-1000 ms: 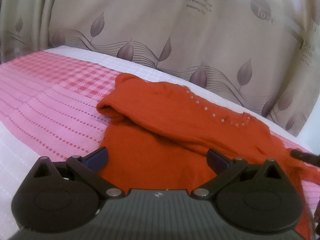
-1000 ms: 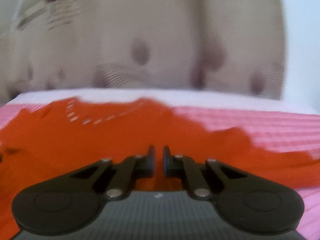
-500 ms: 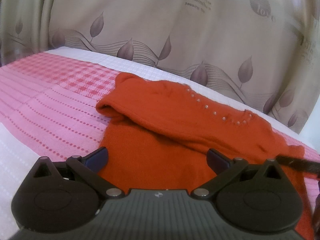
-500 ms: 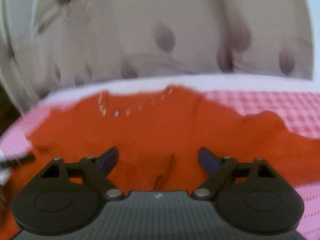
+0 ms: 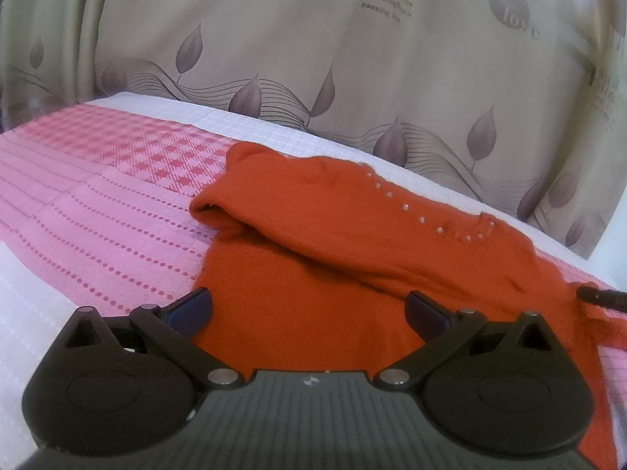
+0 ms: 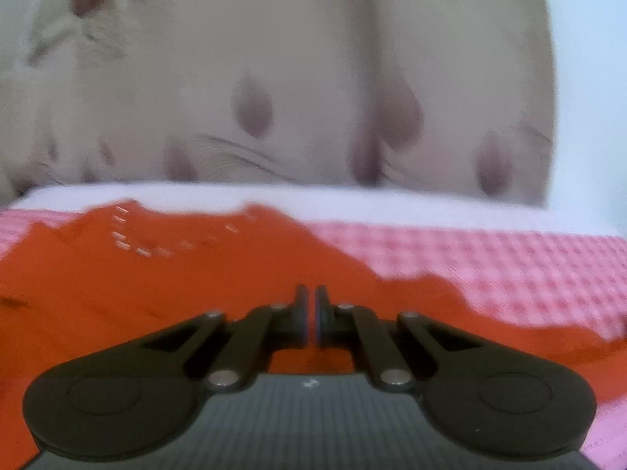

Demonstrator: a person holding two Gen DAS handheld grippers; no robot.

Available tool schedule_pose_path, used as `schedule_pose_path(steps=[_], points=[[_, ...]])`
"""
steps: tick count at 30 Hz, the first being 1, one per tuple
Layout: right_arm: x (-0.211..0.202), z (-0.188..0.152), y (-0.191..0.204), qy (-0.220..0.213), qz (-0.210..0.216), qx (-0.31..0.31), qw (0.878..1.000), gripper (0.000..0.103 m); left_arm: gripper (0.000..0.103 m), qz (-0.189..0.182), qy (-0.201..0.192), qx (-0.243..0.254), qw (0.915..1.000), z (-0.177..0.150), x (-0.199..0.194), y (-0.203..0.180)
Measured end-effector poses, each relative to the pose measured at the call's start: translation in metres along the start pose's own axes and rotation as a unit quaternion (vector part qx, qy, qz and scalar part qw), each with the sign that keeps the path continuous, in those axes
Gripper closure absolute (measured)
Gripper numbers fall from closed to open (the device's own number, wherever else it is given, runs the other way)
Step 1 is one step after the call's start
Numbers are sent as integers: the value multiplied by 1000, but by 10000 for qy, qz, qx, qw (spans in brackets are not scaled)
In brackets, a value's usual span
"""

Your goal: Fold small clothes

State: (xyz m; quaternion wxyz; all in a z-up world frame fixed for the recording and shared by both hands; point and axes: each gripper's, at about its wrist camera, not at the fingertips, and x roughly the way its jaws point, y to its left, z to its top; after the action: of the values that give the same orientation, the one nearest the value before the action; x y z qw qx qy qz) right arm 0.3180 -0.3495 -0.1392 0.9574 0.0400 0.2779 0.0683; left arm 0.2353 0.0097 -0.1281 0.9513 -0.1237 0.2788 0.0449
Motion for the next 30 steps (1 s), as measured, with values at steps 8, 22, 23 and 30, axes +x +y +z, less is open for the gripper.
schedule_pose_path(steps=[8,22,23,30], points=[[-83,-42,-121,-966,-24,2600,9608,34,0,-12,-2,-20,10000,0,0,-1],[-89,-69,-315,-1068,-296,4929,8630,38,0,28,11,13,10000,0,1,-2],[-84,-63,-321,-985,-270,4861,8679,38,0,28,15,28,10000,0,1,-1],[-60,-35,-312,-603,-956,3849,9160,70,0,41,22,47,10000,0,2,-1]])
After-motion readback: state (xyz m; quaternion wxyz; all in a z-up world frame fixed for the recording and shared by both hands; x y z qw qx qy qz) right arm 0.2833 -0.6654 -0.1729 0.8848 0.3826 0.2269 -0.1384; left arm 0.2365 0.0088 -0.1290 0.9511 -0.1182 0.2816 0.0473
